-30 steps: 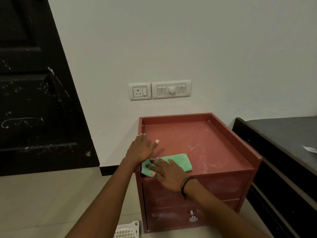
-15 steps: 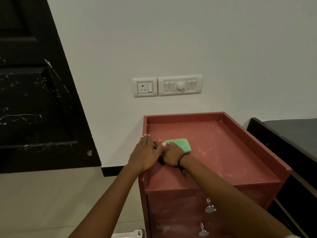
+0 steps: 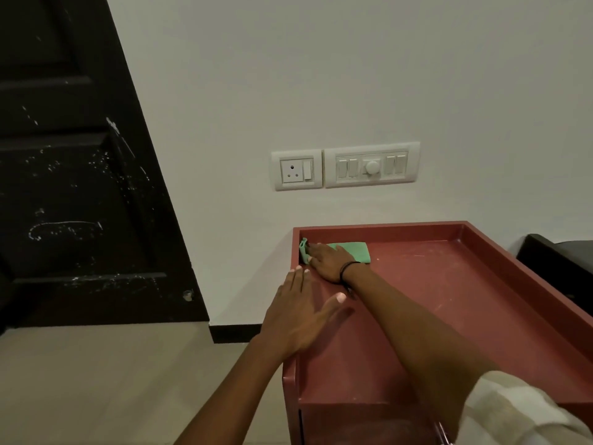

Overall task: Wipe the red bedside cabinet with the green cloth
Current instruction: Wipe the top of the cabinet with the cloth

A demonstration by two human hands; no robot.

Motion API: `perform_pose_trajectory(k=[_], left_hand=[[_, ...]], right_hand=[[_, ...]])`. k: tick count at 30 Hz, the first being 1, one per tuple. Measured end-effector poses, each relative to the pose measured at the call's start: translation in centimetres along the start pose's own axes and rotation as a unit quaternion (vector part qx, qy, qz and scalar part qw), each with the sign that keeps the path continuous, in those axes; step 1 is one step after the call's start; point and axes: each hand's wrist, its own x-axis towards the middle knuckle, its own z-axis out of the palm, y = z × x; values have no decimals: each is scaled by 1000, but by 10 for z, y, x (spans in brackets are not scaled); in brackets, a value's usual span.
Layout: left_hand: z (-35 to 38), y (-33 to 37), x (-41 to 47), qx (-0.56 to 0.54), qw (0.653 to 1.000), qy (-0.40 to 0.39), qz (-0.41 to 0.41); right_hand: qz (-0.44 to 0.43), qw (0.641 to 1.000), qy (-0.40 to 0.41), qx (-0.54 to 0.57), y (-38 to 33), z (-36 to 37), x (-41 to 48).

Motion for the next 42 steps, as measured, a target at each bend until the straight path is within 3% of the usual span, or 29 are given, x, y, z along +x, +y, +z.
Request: perform_pose_trajectory(k=[6, 12, 25, 31, 42], left_hand=[[-1, -1, -1, -22, 1000, 12, 8], [-6, 2, -8, -29, 999, 17, 5], [-5, -1, -7, 8, 1000, 24, 16], [-4, 0, -8, -17, 999, 25, 16], [3, -5, 0, -2, 999, 35, 30]], right_hand=[[-34, 998, -46, -22, -21, 2, -73], [-54, 997, 18, 59, -53, 19, -167], [-68, 998, 16, -2, -93, 35, -279], [-63, 997, 8, 33, -82, 29, -258], [-32, 999, -16, 15, -24, -6, -73]])
